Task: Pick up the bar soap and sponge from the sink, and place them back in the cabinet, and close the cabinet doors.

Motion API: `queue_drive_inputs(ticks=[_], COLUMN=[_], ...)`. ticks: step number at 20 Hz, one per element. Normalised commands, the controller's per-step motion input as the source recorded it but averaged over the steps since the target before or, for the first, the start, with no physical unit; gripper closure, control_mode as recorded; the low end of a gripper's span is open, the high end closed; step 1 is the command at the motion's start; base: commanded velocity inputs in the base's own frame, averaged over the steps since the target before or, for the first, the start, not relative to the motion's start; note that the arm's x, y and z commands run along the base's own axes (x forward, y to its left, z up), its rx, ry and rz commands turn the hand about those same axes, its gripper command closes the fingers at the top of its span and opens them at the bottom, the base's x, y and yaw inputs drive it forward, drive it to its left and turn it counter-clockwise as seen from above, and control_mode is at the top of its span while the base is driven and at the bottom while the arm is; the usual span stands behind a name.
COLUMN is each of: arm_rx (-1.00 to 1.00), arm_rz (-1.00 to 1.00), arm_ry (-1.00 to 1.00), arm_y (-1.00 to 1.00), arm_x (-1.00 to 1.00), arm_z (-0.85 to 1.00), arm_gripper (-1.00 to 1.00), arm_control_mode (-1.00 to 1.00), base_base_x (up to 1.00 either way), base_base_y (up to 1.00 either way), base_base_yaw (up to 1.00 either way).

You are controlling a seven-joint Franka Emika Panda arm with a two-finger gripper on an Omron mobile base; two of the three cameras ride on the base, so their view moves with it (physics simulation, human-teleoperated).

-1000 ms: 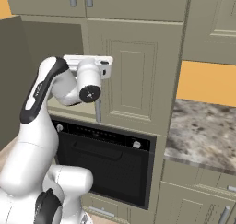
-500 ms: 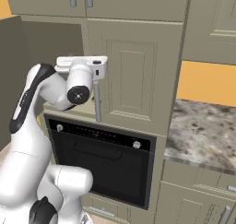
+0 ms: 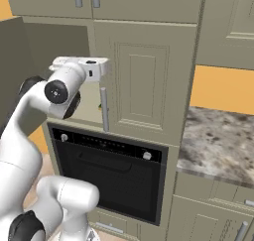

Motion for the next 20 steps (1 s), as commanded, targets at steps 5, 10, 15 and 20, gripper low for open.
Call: queue_drive_inputs(ticks=[5,10,15,20], arm_rx=[-0.04,-0.03,-0.01,-0.02], arm_rz=[-0.19,-0.15,-0.10,-0.07], arm_ry=[0.13,0.11,0.07,0.02], arm_y=[0.00,0.00,0.00,0.00], arm_x=[-0.22,-0.29,-0.53,-0.58], arm_z=[0.30,0.16,0.01,0.00], arm_gripper=[-1.00,-1.00,-1.00,-1.00], arm_control_mode=[-1.00,-1.00,-1.00,-1.00], base_base_x=[0.00,0.00,0.00,0.00], base_base_y=[0.00,0.00,0.00,0.00], base_base_yaw=[0.00,0.00,0.00,0.00])
